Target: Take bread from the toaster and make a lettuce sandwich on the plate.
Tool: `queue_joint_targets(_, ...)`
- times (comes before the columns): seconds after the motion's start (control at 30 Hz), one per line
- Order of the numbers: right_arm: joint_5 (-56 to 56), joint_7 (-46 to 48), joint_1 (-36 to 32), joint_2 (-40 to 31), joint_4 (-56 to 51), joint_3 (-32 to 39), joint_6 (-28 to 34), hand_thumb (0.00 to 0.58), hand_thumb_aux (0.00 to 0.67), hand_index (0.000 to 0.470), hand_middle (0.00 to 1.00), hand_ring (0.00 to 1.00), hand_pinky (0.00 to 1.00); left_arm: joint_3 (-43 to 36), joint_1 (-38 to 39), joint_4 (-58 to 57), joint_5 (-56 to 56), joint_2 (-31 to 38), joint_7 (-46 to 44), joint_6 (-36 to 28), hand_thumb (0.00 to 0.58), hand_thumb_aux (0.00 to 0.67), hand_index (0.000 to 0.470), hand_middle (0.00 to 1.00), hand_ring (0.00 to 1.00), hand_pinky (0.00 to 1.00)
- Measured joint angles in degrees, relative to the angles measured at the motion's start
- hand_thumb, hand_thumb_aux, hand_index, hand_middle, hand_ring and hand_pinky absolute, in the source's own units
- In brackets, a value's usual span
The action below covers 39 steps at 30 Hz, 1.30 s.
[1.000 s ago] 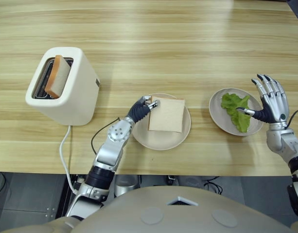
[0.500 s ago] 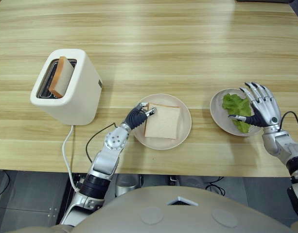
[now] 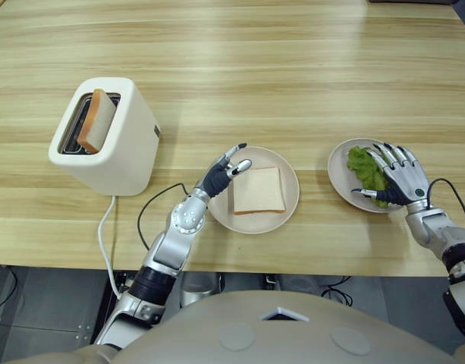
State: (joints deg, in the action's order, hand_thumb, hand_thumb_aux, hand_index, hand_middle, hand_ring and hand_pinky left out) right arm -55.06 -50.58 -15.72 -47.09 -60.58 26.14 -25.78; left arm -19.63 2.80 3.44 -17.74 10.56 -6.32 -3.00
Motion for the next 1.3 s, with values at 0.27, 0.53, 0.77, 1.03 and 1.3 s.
queue_joint_targets(0.27,1.12,0.67,-0.62,0.60,-0.64,0.05,-0.10,0.580,0.670,0.460,0.00,0.00,0.00,5.72,-2.66,4.56,-1.41,2.45,2.48,0.78,0.000,0.000,0.000,1.00,1.00,1.00)
queue_joint_targets(0.53,0.04,-2.16,-0.39,0.34,3.85,1.31,-0.67,0.580,0.670,0.460,0.00,0.00,0.00,6.69,-2.73,4.31,-1.89,1.95,3.08,2.57,0.000,0.000,0.000,1.00,1.00,1.00)
queue_joint_targets(0.77,0.07,-2.71,-0.43,-0.96,7.20,1.55,-0.99,0.580,0.670,0.460,0.00,0.00,0.00,6.69,-2.77,4.19,-1.97,1.88,3.42,4.31,0.000,0.000,0.000,1.00,1.00,1.00)
queue_joint_targets(1.03,4.84,-1.40,-0.41,-1.67,15.06,-2.33,-6.13,0.580,0.670,0.460,1.00,1.00,1.00,10.42,-1.62,9.18,-1.77,2.75,3.56,4.76,0.000,0.000,0.000,0.96,0.96,0.96)
queue_joint_targets(1.3,6.82,3.72,-0.20,0.40,33.62,-5.54,-8.61,0.580,0.670,0.460,1.00,1.00,1.00,25.21,-1.15,19.82,1.00,6.92,4.64,4.80,0.000,0.000,0.000,0.93,0.93,0.93)
